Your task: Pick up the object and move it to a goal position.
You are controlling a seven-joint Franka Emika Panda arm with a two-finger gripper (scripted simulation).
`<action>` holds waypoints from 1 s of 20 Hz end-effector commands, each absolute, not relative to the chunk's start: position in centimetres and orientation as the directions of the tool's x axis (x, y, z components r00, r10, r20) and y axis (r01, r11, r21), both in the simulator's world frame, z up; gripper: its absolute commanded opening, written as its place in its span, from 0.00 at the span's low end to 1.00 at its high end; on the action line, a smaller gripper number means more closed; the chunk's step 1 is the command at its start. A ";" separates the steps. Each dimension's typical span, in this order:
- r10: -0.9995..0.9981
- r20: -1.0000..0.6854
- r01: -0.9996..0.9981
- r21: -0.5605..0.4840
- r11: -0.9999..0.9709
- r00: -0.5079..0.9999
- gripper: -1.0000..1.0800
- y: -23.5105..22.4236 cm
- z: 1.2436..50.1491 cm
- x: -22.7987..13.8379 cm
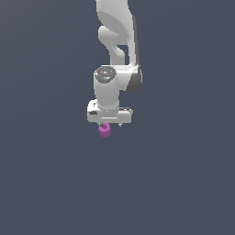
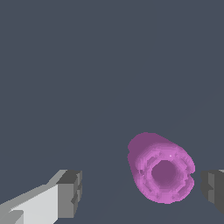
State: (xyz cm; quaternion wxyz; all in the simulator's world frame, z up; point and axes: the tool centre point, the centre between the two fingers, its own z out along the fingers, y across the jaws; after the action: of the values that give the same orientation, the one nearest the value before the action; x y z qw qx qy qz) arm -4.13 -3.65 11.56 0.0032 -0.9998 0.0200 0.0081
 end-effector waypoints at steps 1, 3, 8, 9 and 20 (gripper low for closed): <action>-0.057 -0.009 -0.057 -0.004 -0.998 0.998 0.96 -5.0 10.7 -4.9; -0.068 -0.006 -0.068 -0.003 -0.998 0.998 0.96 -5.9 10.2 -5.4; -0.083 -0.001 -0.083 0.000 -0.997 0.997 0.96 -7.0 9.6 -6.1; -0.084 0.000 -0.084 0.000 -0.996 0.996 0.96 -7.1 9.5 -6.2; -0.084 -0.001 -0.084 0.000 -0.996 0.996 0.96 -7.1 6.9 -6.3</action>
State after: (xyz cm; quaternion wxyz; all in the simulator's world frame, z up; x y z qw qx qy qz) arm -6.20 -7.06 7.62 0.0000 -0.9991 0.0419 0.0001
